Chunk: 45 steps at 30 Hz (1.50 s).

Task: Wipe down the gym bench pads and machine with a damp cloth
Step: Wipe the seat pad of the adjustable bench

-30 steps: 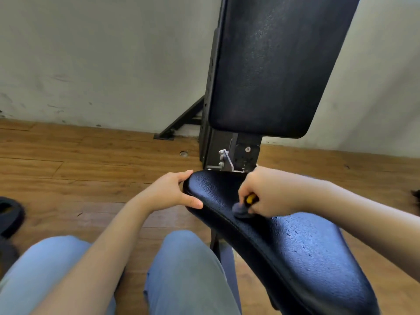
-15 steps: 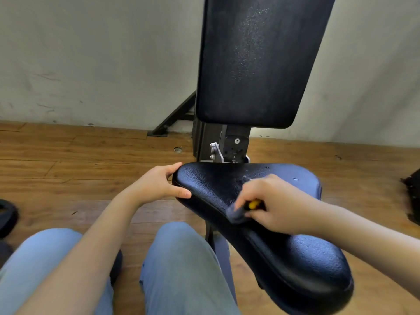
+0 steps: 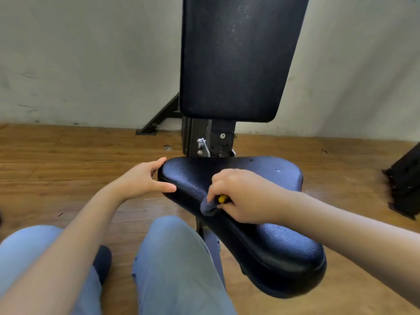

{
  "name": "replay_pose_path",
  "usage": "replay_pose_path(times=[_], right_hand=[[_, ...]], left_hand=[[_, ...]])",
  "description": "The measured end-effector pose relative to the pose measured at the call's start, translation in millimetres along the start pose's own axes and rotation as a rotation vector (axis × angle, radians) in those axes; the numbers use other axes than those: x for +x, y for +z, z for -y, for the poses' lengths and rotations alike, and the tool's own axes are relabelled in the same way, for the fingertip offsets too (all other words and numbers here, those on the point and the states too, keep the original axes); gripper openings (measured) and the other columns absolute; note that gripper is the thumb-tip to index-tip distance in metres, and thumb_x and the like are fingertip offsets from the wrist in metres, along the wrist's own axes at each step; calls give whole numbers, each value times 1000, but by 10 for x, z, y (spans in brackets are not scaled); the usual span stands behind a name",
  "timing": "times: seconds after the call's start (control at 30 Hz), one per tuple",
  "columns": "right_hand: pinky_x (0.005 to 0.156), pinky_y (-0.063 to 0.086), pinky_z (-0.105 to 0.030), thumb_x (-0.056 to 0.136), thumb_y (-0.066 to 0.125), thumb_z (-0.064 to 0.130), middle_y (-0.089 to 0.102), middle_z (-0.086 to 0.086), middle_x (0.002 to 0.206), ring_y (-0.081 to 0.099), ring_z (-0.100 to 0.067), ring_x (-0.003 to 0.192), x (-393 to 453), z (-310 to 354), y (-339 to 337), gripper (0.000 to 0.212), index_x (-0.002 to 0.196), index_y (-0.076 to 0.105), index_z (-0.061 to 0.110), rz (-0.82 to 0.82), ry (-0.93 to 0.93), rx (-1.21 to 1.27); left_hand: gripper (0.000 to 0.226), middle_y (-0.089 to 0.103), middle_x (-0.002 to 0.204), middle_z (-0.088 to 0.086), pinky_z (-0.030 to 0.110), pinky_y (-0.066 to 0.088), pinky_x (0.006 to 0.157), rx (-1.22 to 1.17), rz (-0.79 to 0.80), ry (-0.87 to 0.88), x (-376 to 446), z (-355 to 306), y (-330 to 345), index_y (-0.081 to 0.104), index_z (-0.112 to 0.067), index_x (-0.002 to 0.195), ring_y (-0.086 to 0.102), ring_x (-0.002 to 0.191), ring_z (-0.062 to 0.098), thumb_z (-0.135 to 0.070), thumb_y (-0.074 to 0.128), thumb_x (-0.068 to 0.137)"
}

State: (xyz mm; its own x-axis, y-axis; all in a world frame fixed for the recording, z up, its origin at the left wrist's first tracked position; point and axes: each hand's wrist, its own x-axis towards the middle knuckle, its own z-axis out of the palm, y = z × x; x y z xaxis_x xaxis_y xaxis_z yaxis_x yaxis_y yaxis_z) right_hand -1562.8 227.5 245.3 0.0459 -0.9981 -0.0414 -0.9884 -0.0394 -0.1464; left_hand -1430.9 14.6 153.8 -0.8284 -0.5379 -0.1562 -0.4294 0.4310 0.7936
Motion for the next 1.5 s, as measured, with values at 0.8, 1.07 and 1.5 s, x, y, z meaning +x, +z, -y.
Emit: replay_pose_path(times=[0.8,1.07,1.5], right_hand=[[75,39,-9,71,65,6,63,13,84,54,4,81,-979,39,-265,23,86,73,21,72,-54,358],[90,44,-30,80,66,6,65,-2,96,58,-17,94,47,-115,-47,20,97,72,13,-68,-91,183],[71,39,-15,79,67,9,70,-6,97,61,-16,92,1010,-778,-237,24,101,73,14,-104,289,136]], left_hand=[[126,44,144,-2,35,32,112,-142,-49,31,-59,-3,63,30,-18,148,45,129,11,-54,76,37],[126,46,143,-3,40,34,111,-157,-49,0,-73,-10,46,31,-20,148,46,128,12,-55,77,36],[106,34,151,0,33,25,115,-104,-24,33,2,39,44,25,-18,149,34,137,13,-33,86,64]])
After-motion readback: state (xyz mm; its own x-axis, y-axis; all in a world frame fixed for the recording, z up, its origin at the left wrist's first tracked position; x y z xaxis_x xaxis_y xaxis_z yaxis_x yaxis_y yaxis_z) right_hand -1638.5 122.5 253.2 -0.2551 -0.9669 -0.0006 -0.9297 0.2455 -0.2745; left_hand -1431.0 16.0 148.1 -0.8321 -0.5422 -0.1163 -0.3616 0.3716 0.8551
